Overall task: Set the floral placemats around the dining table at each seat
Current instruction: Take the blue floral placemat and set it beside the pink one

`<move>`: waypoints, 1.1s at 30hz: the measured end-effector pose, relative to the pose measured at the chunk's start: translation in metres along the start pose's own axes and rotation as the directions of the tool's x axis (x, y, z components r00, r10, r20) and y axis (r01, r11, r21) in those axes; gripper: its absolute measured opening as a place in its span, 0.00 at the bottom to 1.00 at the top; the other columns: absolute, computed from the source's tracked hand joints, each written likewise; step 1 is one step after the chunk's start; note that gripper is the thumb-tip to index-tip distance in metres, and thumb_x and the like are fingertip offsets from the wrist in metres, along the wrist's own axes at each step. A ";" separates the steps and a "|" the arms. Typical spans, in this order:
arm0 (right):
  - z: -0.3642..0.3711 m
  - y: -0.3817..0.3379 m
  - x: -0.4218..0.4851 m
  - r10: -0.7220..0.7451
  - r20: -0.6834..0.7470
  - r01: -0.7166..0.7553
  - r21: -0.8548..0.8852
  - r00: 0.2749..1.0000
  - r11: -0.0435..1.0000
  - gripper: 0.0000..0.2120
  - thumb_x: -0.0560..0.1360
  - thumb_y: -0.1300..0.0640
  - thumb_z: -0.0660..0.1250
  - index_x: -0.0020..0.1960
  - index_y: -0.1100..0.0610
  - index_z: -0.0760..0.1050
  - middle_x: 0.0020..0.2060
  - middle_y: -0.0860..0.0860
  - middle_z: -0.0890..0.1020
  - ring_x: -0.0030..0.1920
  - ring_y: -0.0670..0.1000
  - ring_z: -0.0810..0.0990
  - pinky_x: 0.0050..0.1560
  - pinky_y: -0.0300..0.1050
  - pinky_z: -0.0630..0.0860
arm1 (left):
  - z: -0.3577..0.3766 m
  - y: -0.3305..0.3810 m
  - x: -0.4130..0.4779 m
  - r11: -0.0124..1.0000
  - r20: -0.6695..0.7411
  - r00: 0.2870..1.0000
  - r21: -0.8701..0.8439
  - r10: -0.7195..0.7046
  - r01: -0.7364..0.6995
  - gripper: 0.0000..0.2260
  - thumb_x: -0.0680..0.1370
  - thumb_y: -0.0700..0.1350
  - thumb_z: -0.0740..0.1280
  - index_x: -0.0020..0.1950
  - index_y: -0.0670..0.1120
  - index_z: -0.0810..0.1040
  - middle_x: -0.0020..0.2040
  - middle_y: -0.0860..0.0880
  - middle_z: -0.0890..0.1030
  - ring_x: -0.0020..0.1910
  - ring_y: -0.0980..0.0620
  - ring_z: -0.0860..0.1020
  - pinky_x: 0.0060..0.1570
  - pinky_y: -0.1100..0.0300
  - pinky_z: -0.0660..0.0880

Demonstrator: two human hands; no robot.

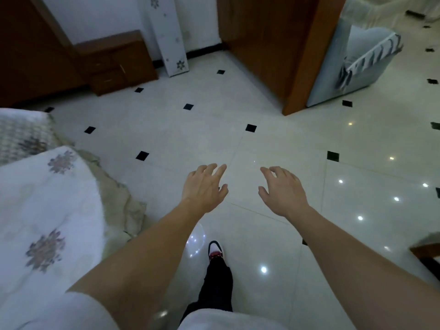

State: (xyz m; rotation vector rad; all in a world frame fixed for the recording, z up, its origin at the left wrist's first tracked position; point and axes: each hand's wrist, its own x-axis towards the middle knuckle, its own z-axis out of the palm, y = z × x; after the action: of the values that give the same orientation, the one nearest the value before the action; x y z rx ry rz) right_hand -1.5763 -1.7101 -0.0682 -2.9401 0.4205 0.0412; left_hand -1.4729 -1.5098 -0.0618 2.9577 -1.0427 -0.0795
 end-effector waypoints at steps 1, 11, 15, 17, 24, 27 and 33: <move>0.002 -0.010 0.023 -0.018 0.002 0.018 -0.001 1.000 1.000 0.26 0.78 0.47 0.59 0.74 0.52 0.63 0.70 0.55 0.70 0.69 0.56 0.68 0.69 0.52 0.62 | 0.001 -0.017 0.014 1.000 0.004 1.000 -0.004 -0.018 0.018 0.26 0.80 0.58 0.56 0.77 0.52 0.59 0.74 0.49 0.68 0.70 0.46 0.67 0.63 0.50 0.70; 0.000 -0.123 0.251 -0.176 0.035 0.178 -0.037 0.984 0.983 0.26 0.78 0.47 0.59 0.74 0.53 0.63 0.68 0.55 0.71 0.67 0.57 0.70 0.66 0.52 0.65 | -0.002 -0.199 0.150 0.985 0.011 0.985 -0.031 -0.171 0.172 0.26 0.80 0.57 0.56 0.77 0.52 0.59 0.74 0.48 0.68 0.70 0.46 0.67 0.64 0.50 0.69; 0.000 -0.158 0.315 -0.237 0.040 0.238 -0.043 0.971 0.970 0.25 0.78 0.47 0.59 0.74 0.53 0.64 0.68 0.55 0.72 0.67 0.57 0.70 0.67 0.52 0.64 | -0.004 -0.251 0.186 0.976 0.001 0.976 -0.024 -0.218 0.218 0.26 0.80 0.57 0.56 0.77 0.51 0.59 0.73 0.48 0.69 0.69 0.46 0.68 0.63 0.50 0.69; 0.001 -0.174 0.348 -0.268 0.040 0.270 -0.038 0.963 0.962 0.25 0.78 0.47 0.59 0.74 0.53 0.64 0.68 0.55 0.72 0.68 0.57 0.69 0.68 0.52 0.64 | -0.007 -0.273 0.204 0.967 -0.019 0.968 -0.042 -0.251 0.250 0.26 0.80 0.57 0.56 0.77 0.51 0.60 0.73 0.48 0.69 0.69 0.46 0.68 0.64 0.50 0.68; 0.012 -0.237 0.465 -0.426 0.035 0.427 -0.018 0.904 0.904 0.25 0.78 0.47 0.61 0.73 0.53 0.65 0.68 0.55 0.72 0.69 0.55 0.69 0.69 0.52 0.63 | -0.013 -0.344 0.270 0.929 -0.057 0.927 -0.048 -0.370 0.368 0.27 0.79 0.58 0.55 0.77 0.51 0.59 0.73 0.49 0.69 0.69 0.46 0.68 0.66 0.50 0.67; 0.016 -0.262 0.522 -0.486 0.017 0.486 0.001 0.874 0.874 0.25 0.77 0.48 0.62 0.72 0.54 0.67 0.66 0.55 0.74 0.68 0.56 0.71 0.67 0.53 0.65 | -0.017 -0.379 0.305 0.909 -0.082 0.906 -0.049 -0.416 0.413 0.27 0.79 0.59 0.56 0.76 0.51 0.61 0.72 0.48 0.71 0.68 0.46 0.69 0.64 0.49 0.68; 0.016 -0.318 0.654 -0.589 -0.011 0.588 0.052 0.808 0.807 0.26 0.77 0.47 0.61 0.73 0.52 0.65 0.68 0.54 0.71 0.70 0.54 0.67 0.71 0.52 0.61 | -0.027 -0.455 0.400 0.847 -0.107 0.840 -0.035 -0.531 0.531 0.27 0.78 0.60 0.56 0.75 0.52 0.62 0.71 0.50 0.71 0.69 0.47 0.69 0.65 0.51 0.68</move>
State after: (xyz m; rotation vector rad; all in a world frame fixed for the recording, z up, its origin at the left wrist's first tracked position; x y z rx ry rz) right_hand -0.8595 -1.5867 -0.0655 -2.8734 -0.5022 -0.0417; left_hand -0.8754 -1.4060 -0.0627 3.1037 -0.1794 0.0853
